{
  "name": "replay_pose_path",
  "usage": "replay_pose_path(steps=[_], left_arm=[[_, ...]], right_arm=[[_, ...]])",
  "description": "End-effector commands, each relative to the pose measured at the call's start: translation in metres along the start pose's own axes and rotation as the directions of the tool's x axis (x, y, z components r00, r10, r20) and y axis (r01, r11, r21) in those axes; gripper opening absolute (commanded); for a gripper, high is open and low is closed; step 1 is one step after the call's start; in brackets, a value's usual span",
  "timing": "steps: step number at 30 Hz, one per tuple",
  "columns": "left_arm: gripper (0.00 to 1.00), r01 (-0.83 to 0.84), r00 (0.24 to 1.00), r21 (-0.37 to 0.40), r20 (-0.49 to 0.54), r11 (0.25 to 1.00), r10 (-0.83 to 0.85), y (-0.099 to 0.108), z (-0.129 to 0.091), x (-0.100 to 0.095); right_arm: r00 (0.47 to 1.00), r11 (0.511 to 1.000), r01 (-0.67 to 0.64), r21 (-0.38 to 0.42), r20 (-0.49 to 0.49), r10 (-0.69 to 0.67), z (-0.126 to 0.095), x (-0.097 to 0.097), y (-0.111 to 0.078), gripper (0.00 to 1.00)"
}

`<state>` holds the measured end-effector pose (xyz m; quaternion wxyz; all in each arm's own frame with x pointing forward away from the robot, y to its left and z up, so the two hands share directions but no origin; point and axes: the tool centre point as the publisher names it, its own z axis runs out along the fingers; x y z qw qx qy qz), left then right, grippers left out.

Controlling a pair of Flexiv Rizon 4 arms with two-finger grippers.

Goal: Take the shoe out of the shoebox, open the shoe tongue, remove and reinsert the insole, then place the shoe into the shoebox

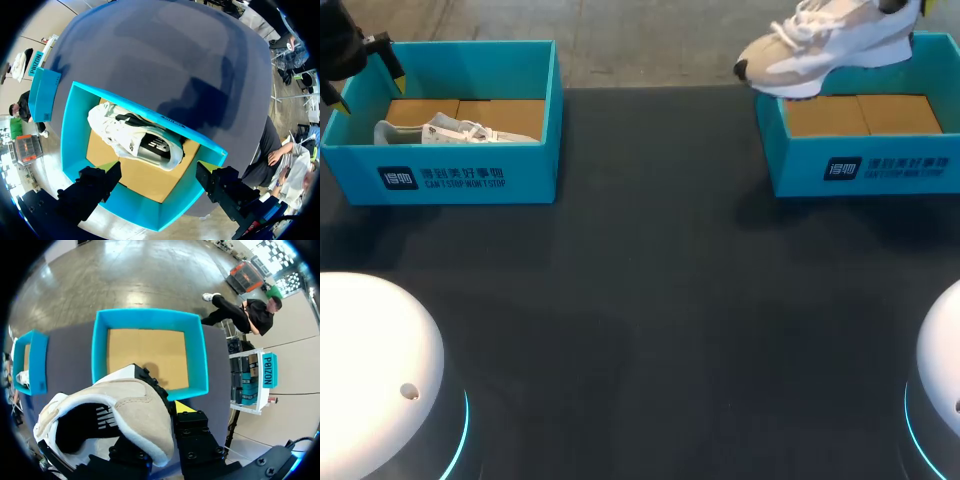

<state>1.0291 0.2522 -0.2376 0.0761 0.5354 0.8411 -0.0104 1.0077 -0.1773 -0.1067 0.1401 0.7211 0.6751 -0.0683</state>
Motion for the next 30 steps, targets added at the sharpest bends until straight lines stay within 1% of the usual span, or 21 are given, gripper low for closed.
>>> replay_pose_path(steps=[1, 3, 12, 18, 25, 27, 30], left_arm=[[1.00, -0.001, 1.000, 0.001, -0.002, 1.000, 0.001, 0.001, 0.000, 0.000], [1.00, -0.001, 1.000, 0.001, -0.002, 1.000, 0.001, 0.001, 0.000, 0.000], [1.00, -0.001, 1.000, 0.001, -0.002, 1.000, 0.001, 0.001, 0.000, 0.000], [1.00, -0.001, 1.000, 0.001, -0.002, 1.000, 0.001, 0.001, 0.000, 0.000], [1.00, -0.001, 1.000, 0.001, -0.002, 1.000, 0.001, 0.001, 0.000, 0.000], [1.00, -0.001, 1.000, 0.001, -0.002, 1.000, 0.001, 0.001, 0.000, 0.000], [1.00, -0.001, 1.000, 0.001, -0.002, 1.000, 0.001, 0.001, 0.000, 0.000]], right_arm=[[1.000, 0.998, 0.006, -0.055, 0.009, -0.005, -0.014, 0.017, -0.025, 0.00], [1.000, 0.998, 0.011, -0.057, 0.012, -0.010, -0.018, 0.024, -0.032, 0.00], [1.000, 0.999, 0.021, -0.050, -0.004, -0.022, -0.032, 0.073, -0.079, 0.00], [0.999, 0.999, 0.028, -0.031, -0.037, -0.029, -0.037, 0.107, -0.119, 0.00], [0.998, 0.998, 0.052, -0.037, -0.027, -0.053, -0.043, 0.139, -0.161, 0.00], [0.998, 0.998, 0.053, -0.032, -0.039, -0.054, -0.043, 0.147, -0.172, 0.00], [0.998, 0.998, 0.052, -0.032, -0.020, -0.053, -0.046, 0.161, -0.188, 0.00]])
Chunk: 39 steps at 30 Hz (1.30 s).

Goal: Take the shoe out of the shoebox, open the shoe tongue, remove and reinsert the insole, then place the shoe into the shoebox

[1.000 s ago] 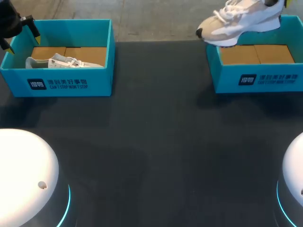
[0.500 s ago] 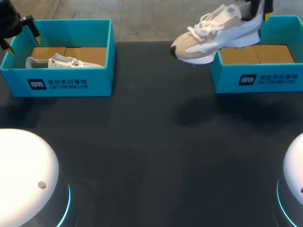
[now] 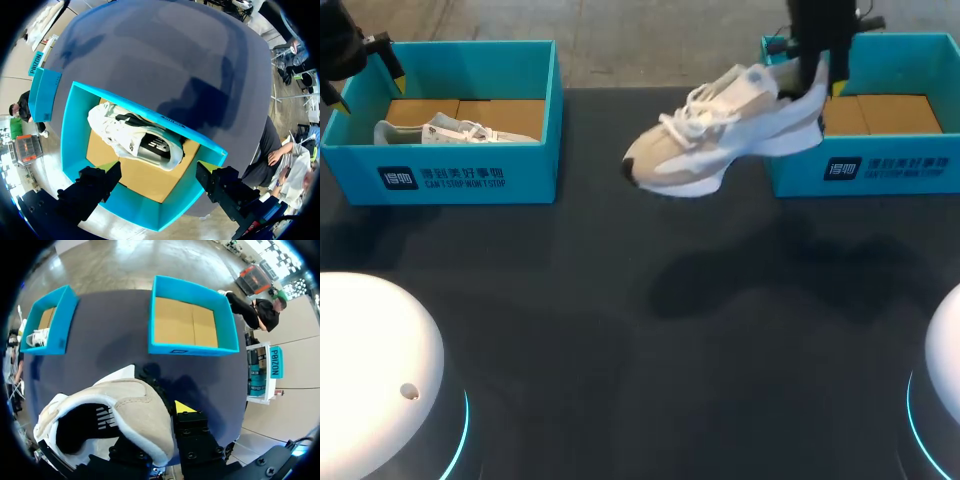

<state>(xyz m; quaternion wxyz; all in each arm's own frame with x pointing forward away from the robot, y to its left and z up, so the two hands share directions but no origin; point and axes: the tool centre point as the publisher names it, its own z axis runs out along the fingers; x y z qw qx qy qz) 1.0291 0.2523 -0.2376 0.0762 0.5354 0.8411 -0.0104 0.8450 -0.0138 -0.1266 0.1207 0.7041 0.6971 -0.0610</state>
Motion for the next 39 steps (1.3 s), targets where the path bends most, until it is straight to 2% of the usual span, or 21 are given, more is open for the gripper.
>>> replay_pose_path(steps=[1, 9, 12, 18, 27, 39], left_arm=[[1.00, -0.001, 1.000, 0.001, -0.002, 1.000, 0.001, 0.001, 0.000, 0.000], [1.00, -0.001, 1.000, 0.001, -0.002, 1.000, 0.001, 0.001, 0.000, 0.000], [1.00, -0.001, 1.000, 0.001, -0.002, 1.000, 0.001, 0.001, 0.000, 0.000], [1.00, -0.001, 1.000, 0.001, -0.002, 1.000, 0.001, 0.001, 0.000, 0.000], [1.00, -0.001, 1.000, 0.001, -0.002, 1.000, 0.001, 0.001, 0.000, 0.000], [1.00, -0.001, 1.000, 0.001, -0.002, 1.000, 0.001, 0.001, 0.000, 0.000]], right_arm=[[1.000, 0.999, -0.006, -0.043, 0.018, 0.007, -0.002, 0.018, -0.020, 0.00], [0.999, 0.998, 0.007, -0.065, 0.050, -0.004, -0.008, 0.055, -0.051, 0.00], [0.999, 0.998, 0.016, -0.062, 0.039, -0.014, -0.006, 0.064, -0.061, 0.00], [0.997, 0.996, 0.031, -0.081, 0.078, -0.025, -0.001, 0.080, -0.073, 0.00], [0.997, 0.993, 0.000, -0.114, 0.080, 0.009, 0.021, 0.093, -0.080, 0.00], [0.996, 0.993, 0.006, -0.117, 0.086, 0.004, 0.072, 0.106, -0.083, 0.00]])
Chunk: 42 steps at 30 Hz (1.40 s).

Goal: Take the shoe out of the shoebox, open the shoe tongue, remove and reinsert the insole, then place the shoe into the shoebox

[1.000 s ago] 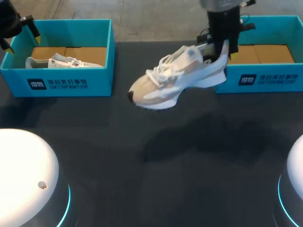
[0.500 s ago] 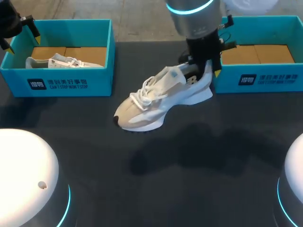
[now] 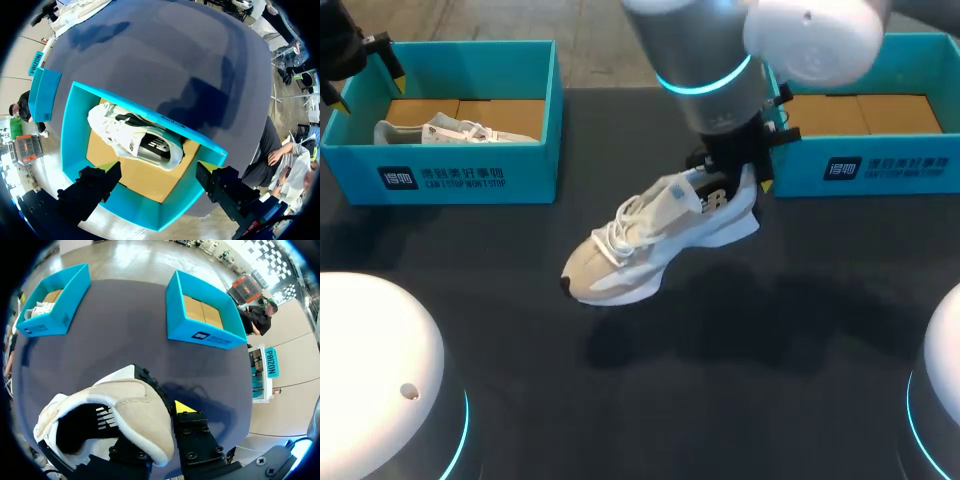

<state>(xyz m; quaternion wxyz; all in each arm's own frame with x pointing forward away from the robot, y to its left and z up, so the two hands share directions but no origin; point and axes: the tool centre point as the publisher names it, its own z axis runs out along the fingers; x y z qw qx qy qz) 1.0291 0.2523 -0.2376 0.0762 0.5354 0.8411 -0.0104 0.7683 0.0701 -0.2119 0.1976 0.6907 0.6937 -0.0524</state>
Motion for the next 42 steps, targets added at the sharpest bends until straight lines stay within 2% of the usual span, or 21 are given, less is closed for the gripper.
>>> replay_pose_path(steps=[1, 12, 18, 27, 32, 42], left_arm=[[1.00, -0.001, 1.000, 0.001, -0.002, 1.000, 0.001, 0.001, 0.000, 0.000], [1.00, -0.001, 1.000, 0.001, -0.002, 1.000, 0.001, 0.001, 0.000, 0.000], [1.00, -0.001, 1.000, 0.001, -0.002, 1.000, 0.001, 0.001, 0.000, 0.000], [1.00, -0.001, 1.000, 0.001, -0.002, 1.000, 0.001, 0.001, 0.000, 0.000], [1.00, -0.001, 1.000, 0.001, -0.002, 1.000, 0.001, 0.001, 0.000, 0.000], [1.00, -0.001, 1.000, 0.001, -0.002, 1.000, 0.001, 0.001, 0.000, 0.000]], right_arm=[[1.000, 1.000, 0.002, 0.003, -0.017, -0.002, 0.021, 0.008, -0.002, 0.00], [1.000, 1.000, 0.001, 0.013, -0.005, -0.001, 0.076, 0.035, -0.016, 0.00], [1.000, 0.999, 0.013, 0.031, 0.001, -0.013, 0.097, 0.042, -0.023, 0.00], [1.000, 0.997, 0.006, 0.078, 0.022, -0.007, 0.130, 0.052, -0.023, 0.00], [1.000, 0.995, -0.003, 0.100, 0.020, 0.001, 0.140, 0.058, -0.023, 0.00], [0.999, 0.990, -0.028, 0.136, 0.032, 0.024, 0.147, 0.062, -0.025, 0.00]])
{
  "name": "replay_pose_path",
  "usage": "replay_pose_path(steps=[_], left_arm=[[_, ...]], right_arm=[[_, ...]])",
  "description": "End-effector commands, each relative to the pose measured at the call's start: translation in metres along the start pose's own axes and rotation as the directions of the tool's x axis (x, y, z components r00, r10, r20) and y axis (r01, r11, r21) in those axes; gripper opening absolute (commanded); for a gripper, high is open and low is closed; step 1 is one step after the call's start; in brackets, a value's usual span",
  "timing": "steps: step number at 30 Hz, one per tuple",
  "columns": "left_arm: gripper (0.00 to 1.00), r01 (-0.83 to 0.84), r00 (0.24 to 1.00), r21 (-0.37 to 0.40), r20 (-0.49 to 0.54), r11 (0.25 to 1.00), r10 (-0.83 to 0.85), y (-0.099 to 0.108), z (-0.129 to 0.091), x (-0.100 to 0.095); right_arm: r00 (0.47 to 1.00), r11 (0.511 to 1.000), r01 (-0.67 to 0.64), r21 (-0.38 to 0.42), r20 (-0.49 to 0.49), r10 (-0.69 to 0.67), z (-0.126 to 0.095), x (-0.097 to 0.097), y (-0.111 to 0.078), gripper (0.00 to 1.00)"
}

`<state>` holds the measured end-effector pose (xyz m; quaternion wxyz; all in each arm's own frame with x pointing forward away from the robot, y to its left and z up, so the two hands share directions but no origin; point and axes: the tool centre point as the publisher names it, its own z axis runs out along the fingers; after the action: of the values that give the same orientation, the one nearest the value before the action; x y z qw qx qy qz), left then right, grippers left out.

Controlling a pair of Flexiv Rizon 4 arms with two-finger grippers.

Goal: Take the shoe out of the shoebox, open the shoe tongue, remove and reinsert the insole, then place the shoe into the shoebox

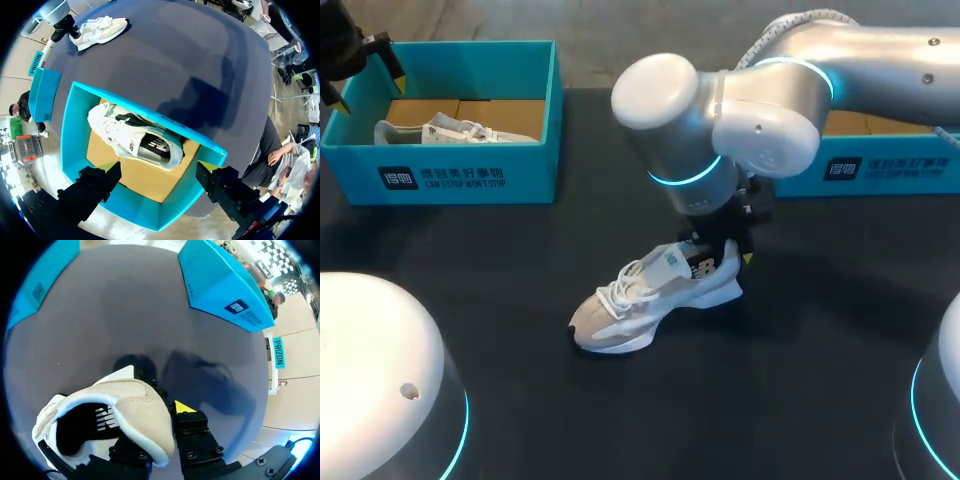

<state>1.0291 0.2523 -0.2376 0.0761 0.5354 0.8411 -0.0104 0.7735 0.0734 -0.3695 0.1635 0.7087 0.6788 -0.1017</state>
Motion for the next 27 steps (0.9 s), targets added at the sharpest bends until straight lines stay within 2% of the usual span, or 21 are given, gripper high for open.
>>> replay_pose_path(steps=[1, 2, 3, 4, 17, 23, 27], left_arm=[[1.00, -0.001, 1.000, 0.001, -0.002, 1.000, 0.001, 0.001, 0.000, 0.000], [1.00, -0.001, 1.000, 0.001, -0.002, 1.000, 0.001, 0.001, 0.000, 0.000], [1.00, -0.001, 1.000, 0.001, -0.002, 1.000, 0.001, 0.001, 0.000, 0.000], [1.00, -0.001, 1.000, 0.001, -0.002, 1.000, 0.001, 0.001, 0.000, 0.000], [1.00, -0.001, 1.000, 0.001, -0.002, 1.000, 0.001, 0.001, 0.000, 0.000], [1.00, -0.001, 1.000, 0.001, -0.002, 1.000, 0.001, 0.001, 0.000, 0.000], [1.00, -0.001, 1.000, 0.001, -0.002, 1.000, 0.001, 0.001, 0.000, 0.000]], right_arm=[[1.000, 1.000, -0.006, 0.016, 0.006, 0.006, 0.002, 0.004, 0.000, 0.25], [1.000, 1.000, -0.007, 0.017, 0.002, 0.007, 0.000, 0.001, -0.001, 0.50], [1.000, 1.000, -0.007, 0.016, 0.001, 0.007, -0.002, 0.000, -0.002, 0.96], [1.000, 1.000, -0.008, 0.016, 0.001, 0.008, -0.004, -0.001, -0.002, 1.00], [0.998, 0.999, -0.044, -0.009, -0.046, 0.043, -0.053, -0.018, -0.009, 1.00], [0.997, 0.999, 0.021, -0.037, -0.074, -0.024, -0.078, -0.028, -0.008, 1.00], [0.983, 0.985, 0.123, -0.123, -0.124, -0.138, -0.096, -0.036, -0.006, 1.00]])
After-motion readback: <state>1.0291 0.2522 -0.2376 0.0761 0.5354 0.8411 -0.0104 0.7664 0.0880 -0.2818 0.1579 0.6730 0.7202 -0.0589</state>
